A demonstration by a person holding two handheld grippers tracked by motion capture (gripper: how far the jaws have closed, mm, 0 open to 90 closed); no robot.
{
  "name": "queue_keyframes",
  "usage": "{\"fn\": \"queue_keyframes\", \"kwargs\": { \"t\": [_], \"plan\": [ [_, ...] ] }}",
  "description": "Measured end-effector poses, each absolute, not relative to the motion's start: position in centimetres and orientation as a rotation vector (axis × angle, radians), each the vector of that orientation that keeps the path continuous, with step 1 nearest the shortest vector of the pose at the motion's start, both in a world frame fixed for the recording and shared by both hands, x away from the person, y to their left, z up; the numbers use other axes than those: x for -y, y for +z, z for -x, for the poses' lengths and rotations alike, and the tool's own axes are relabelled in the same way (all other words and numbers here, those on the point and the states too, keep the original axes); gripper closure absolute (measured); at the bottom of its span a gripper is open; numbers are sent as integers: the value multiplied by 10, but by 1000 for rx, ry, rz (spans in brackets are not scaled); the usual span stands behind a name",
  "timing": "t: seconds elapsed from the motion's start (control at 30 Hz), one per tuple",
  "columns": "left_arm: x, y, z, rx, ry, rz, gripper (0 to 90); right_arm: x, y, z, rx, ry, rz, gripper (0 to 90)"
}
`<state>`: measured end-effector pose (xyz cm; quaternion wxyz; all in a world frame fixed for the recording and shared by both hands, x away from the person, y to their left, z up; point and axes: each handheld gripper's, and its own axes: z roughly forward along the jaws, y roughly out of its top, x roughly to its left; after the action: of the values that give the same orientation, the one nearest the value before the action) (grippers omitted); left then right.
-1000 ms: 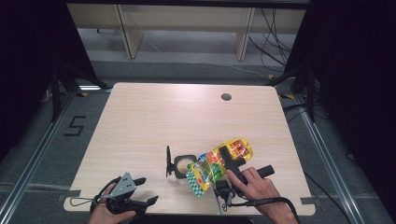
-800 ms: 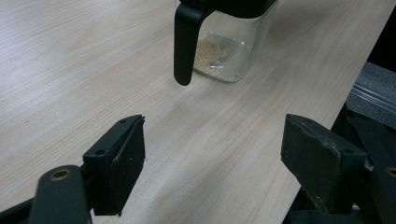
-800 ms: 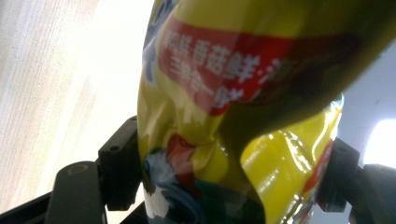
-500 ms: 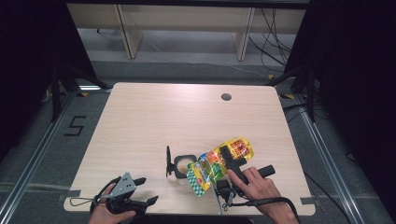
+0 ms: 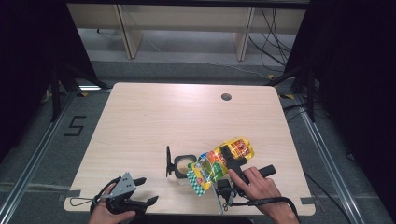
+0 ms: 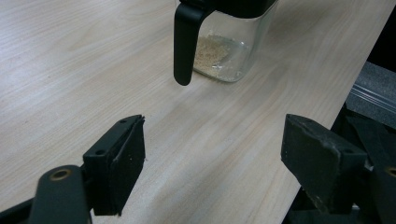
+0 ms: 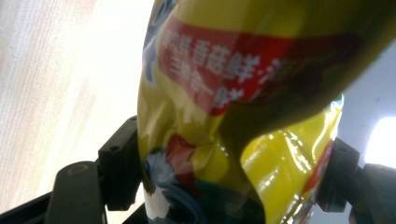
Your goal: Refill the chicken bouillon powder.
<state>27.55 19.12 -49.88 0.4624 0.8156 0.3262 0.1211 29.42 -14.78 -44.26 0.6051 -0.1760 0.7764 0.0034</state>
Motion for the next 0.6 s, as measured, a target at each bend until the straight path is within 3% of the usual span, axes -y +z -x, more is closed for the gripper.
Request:
{"fn": "queue_keyframes", "kwargs": {
  "t": [0.6],
  "plan": [
    [-192,-498,-276,-801,304,-2009,216,149,-437,-293,-1775,-66,431,274]
  ]
}}
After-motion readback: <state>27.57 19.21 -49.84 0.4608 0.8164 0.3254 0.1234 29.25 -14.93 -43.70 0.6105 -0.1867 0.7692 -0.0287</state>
